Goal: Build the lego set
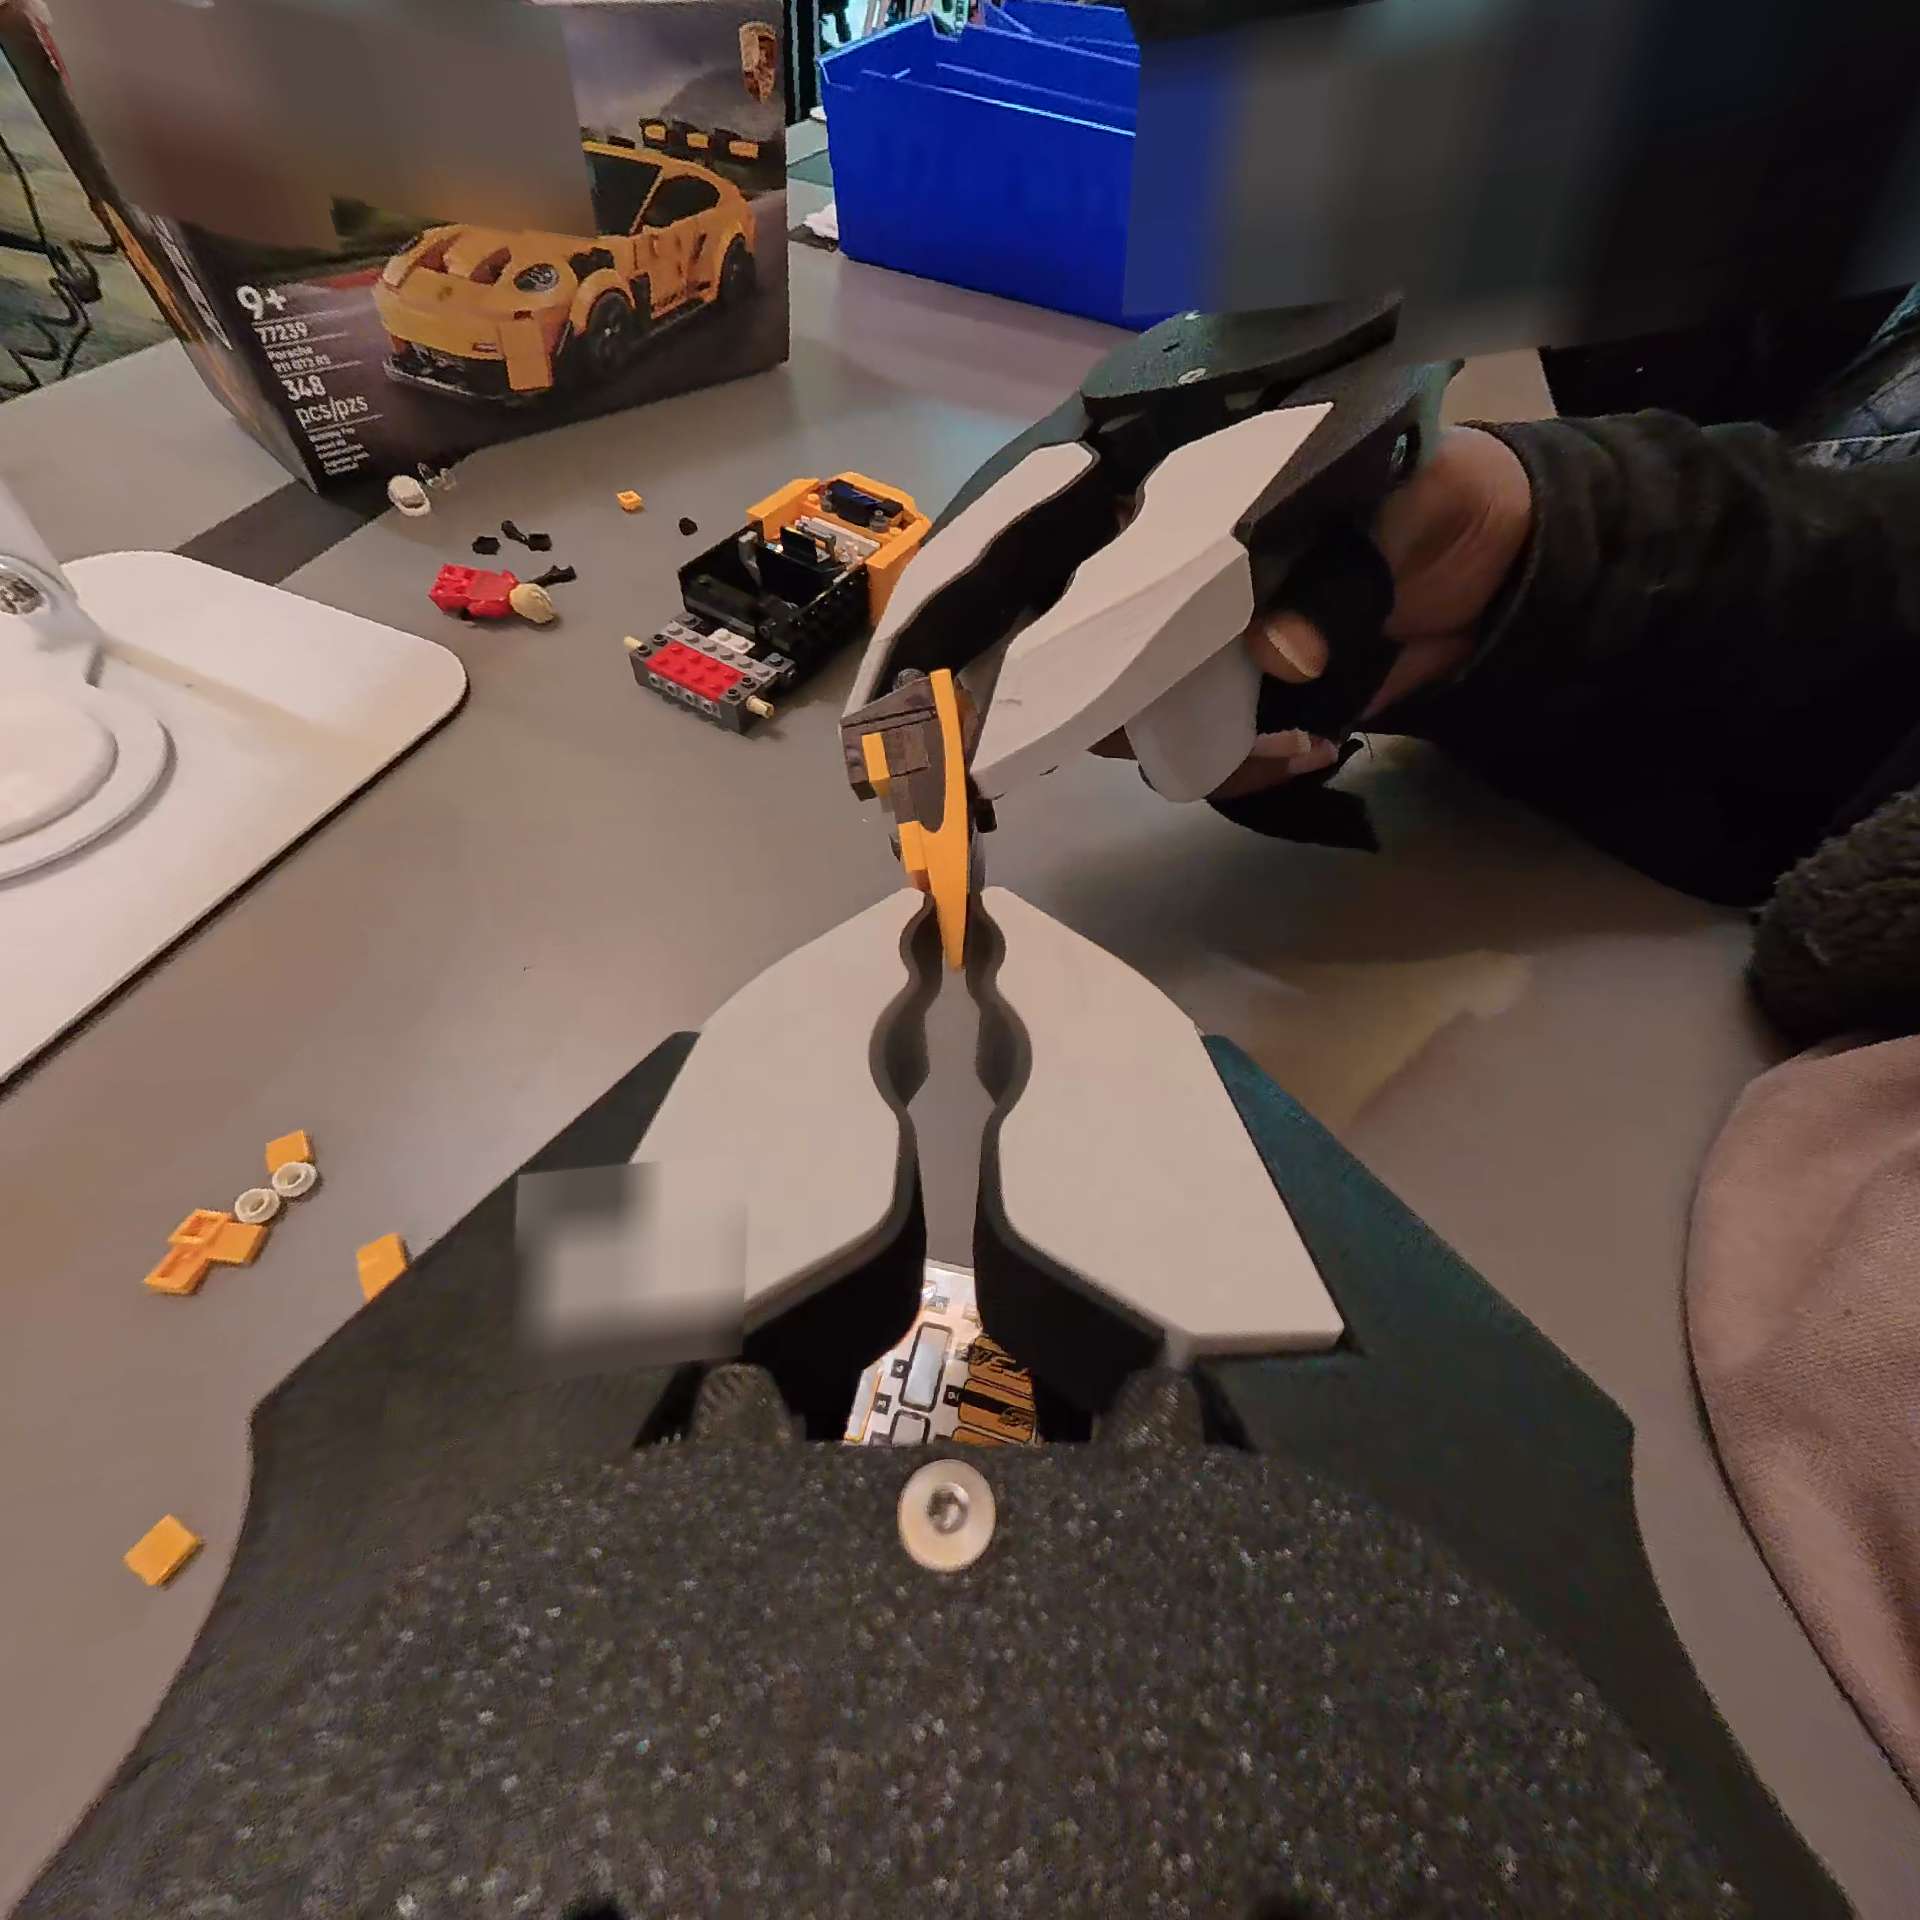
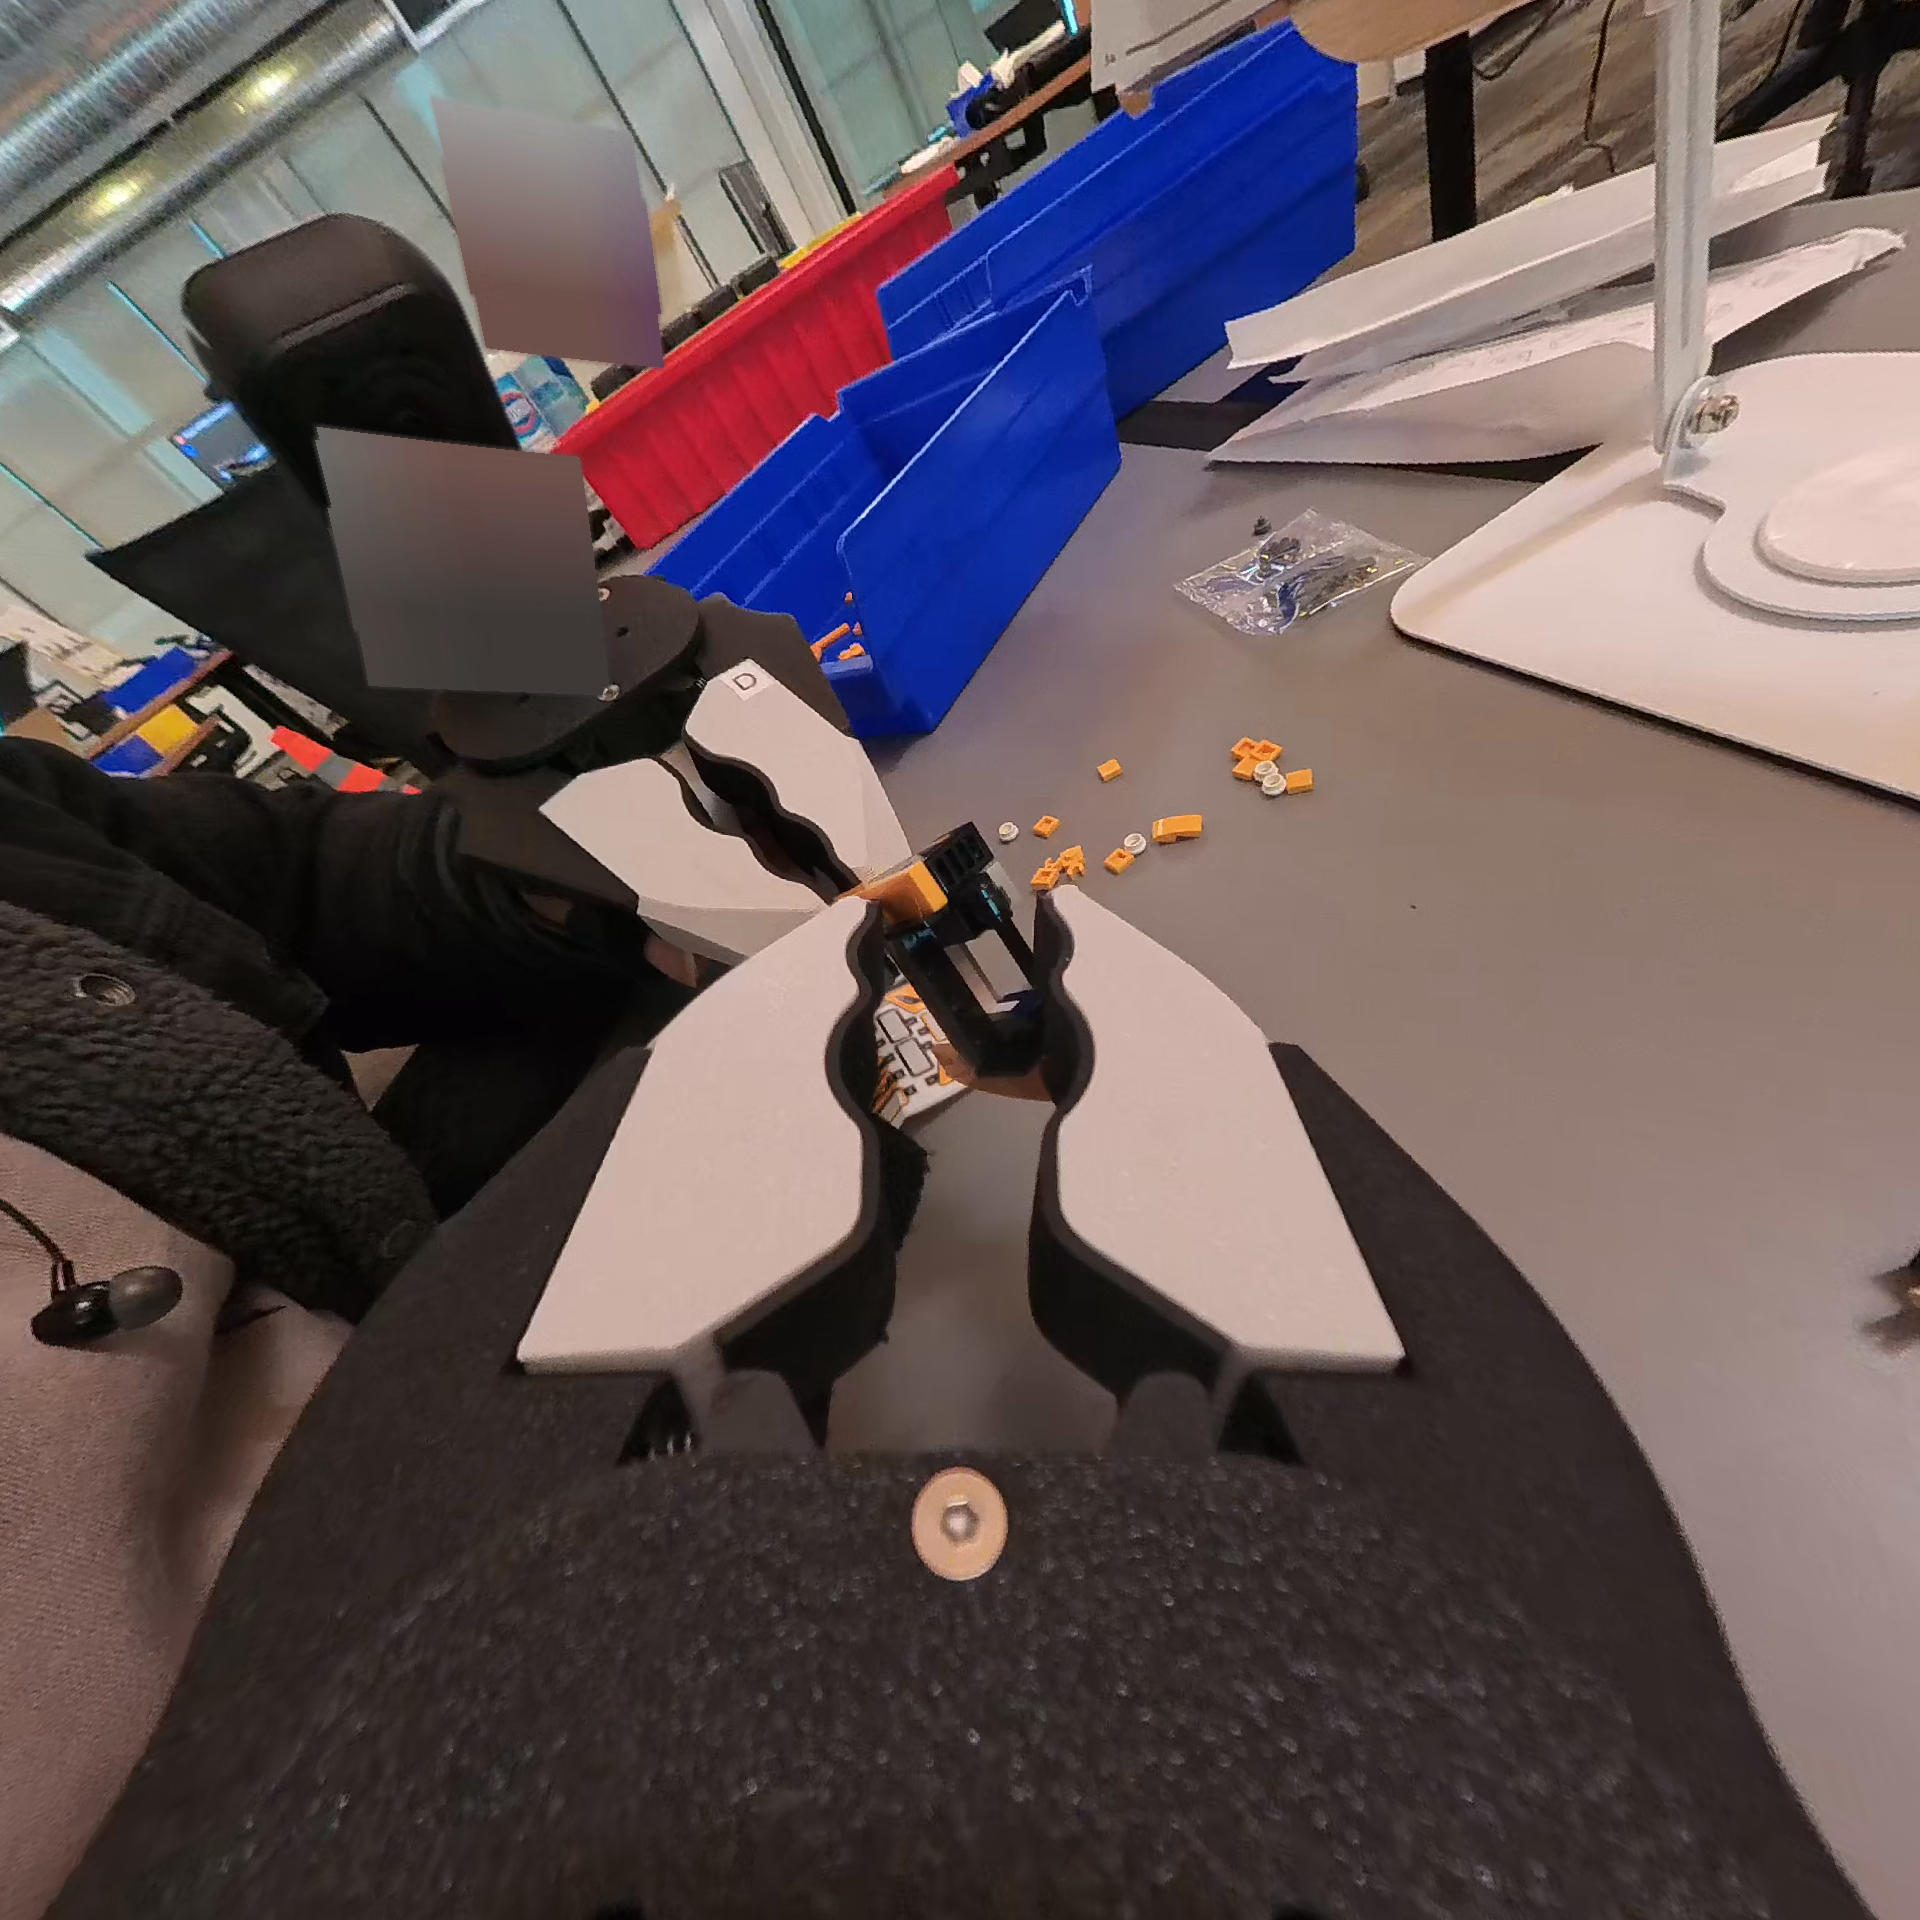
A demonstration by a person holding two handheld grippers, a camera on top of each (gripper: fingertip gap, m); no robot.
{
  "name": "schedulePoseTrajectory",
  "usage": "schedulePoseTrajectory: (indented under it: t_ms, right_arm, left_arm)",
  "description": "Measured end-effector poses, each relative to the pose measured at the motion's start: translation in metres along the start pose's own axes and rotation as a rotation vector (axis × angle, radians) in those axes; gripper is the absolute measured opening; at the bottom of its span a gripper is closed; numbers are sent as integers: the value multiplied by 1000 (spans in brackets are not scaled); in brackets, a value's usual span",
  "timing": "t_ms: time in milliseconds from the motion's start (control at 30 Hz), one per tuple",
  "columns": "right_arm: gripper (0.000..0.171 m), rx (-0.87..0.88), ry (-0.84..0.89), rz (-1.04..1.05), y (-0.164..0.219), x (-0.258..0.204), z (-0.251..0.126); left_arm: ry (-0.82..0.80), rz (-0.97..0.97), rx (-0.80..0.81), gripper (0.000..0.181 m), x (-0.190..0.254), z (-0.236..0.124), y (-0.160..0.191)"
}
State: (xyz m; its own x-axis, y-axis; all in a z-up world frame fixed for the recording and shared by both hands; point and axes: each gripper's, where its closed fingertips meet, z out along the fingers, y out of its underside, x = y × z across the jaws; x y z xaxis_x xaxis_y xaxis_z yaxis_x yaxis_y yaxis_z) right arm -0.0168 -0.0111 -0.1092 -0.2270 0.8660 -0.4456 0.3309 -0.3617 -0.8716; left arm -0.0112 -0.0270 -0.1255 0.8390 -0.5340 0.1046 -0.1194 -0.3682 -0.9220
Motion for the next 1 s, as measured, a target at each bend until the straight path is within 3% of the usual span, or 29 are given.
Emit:
schedulePoseTrajectory:
  t_ms: [500,733,1000]
  right_arm:
    - [25,-165,87,-257,14,-1,-2]
    - [34,-110,81,-190,-1,4,-19]
    - [30,-137,176,-173,6,11,-3]
  left_arm:
    - [110,-131,-66,4,7,4,12]
    - [271,-490,-22,4,3,0,11]
    - [234,-483,-48,4,2,4,16]
